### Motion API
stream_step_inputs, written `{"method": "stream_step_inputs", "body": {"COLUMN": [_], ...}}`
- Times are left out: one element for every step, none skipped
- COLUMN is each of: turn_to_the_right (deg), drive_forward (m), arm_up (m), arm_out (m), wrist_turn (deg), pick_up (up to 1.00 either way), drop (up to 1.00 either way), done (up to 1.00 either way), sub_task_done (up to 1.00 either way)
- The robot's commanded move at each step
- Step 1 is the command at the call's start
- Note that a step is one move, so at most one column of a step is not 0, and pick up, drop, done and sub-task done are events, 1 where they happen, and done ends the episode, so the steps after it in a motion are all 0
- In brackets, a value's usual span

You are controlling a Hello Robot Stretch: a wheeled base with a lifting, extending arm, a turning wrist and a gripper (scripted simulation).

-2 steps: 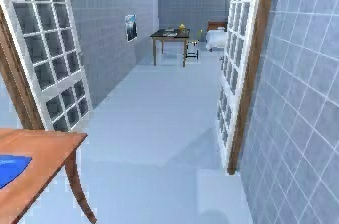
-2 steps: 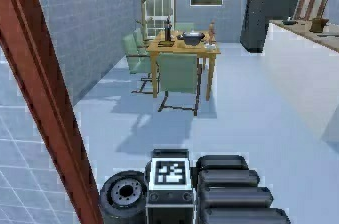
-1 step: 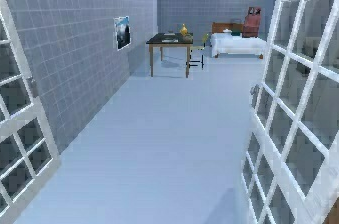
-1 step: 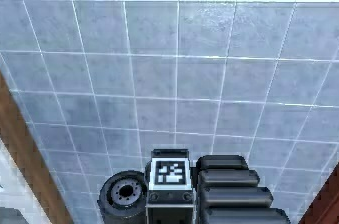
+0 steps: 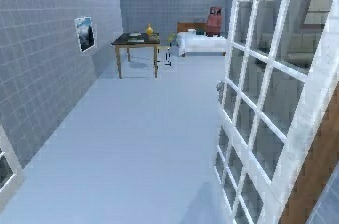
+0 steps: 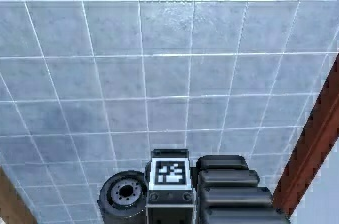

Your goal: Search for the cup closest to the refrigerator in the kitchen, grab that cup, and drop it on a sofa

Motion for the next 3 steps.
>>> {"method": "stream_step_inputs", "body": {"turn_to_the_right": [0.0,0.0,-6.0], "drive_forward": [0.25,1.00,0.00], "arm_up": [0.00,0.00,0.00], "arm_out": [0.00,0.00,0.00], "wrist_turn": [0.0,0.0,0.0], "pick_up": [0.00,0.00,0.00], "drop": [0.00,0.00,0.00], "done": [0.00,0.00,0.00], "sub_task_done": [0.00,0.00,0.00]}}
